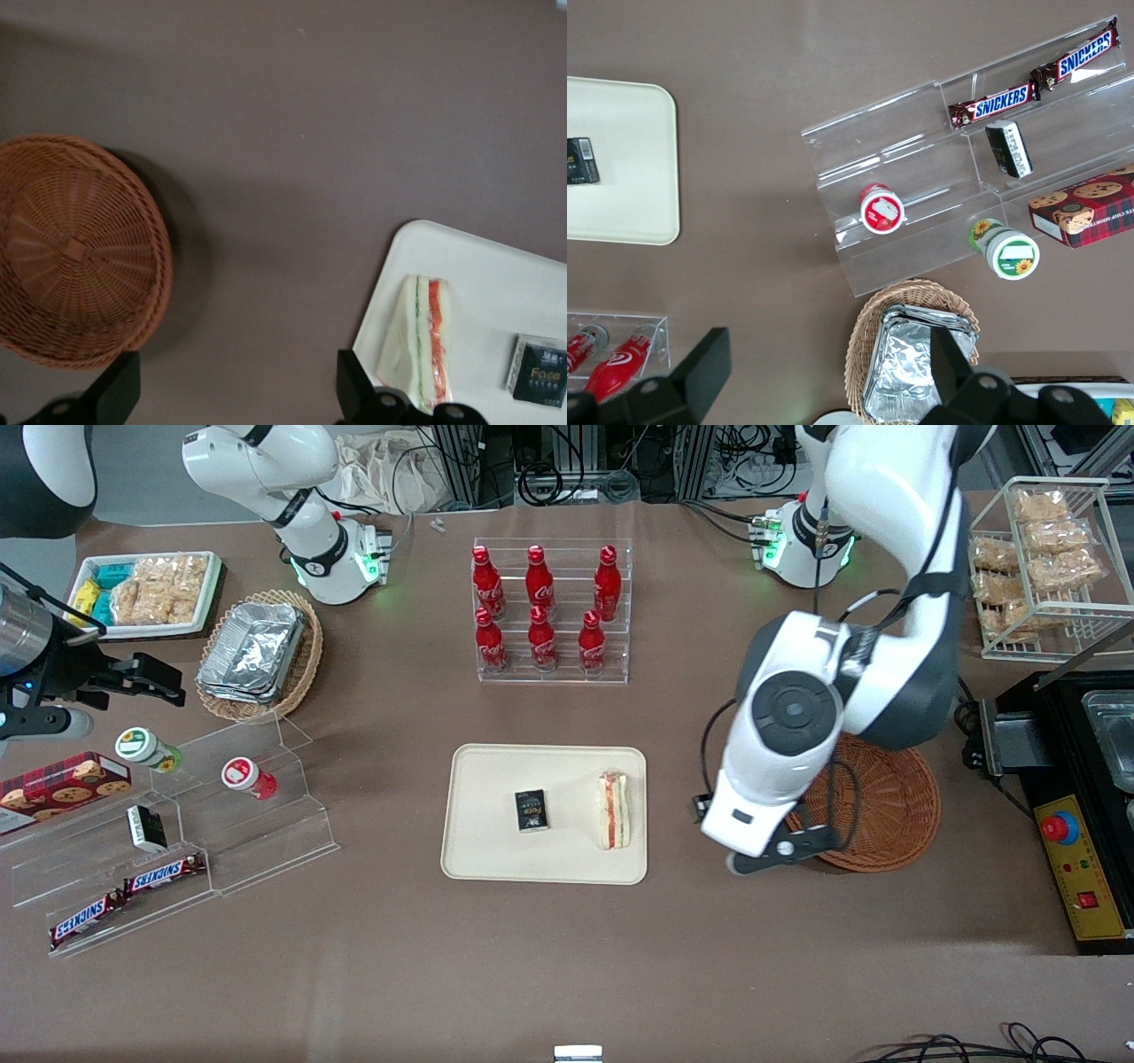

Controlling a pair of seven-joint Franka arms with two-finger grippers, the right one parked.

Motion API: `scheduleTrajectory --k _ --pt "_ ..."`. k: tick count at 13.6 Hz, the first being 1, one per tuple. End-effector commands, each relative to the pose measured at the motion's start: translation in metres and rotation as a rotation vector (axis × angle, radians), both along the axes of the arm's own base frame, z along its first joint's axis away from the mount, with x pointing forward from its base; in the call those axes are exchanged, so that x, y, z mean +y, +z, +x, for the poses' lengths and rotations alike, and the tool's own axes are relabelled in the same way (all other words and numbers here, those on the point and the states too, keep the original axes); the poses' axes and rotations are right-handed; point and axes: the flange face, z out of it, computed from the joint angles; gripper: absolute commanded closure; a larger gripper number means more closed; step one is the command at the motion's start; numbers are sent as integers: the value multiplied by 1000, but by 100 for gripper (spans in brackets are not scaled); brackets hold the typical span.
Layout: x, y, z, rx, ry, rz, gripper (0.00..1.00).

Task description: Place sandwich from basket to tray

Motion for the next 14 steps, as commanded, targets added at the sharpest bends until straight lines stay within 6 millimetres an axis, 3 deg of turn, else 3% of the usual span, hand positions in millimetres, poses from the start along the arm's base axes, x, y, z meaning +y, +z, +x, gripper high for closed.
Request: scheduleTrajectory --k 1,4,8,9,11,14 --pt "43 22 -2 0 24 -10 0" --pt "134 39 -2 44 -19 -97 0" --pt "243 51 -49 34 -152 -199 0" --pt "255 40 -60 44 -147 -203 0" --pt "257 30 -67 65 -156 -205 0" --pt "258 35 -68 76 -148 -209 0"
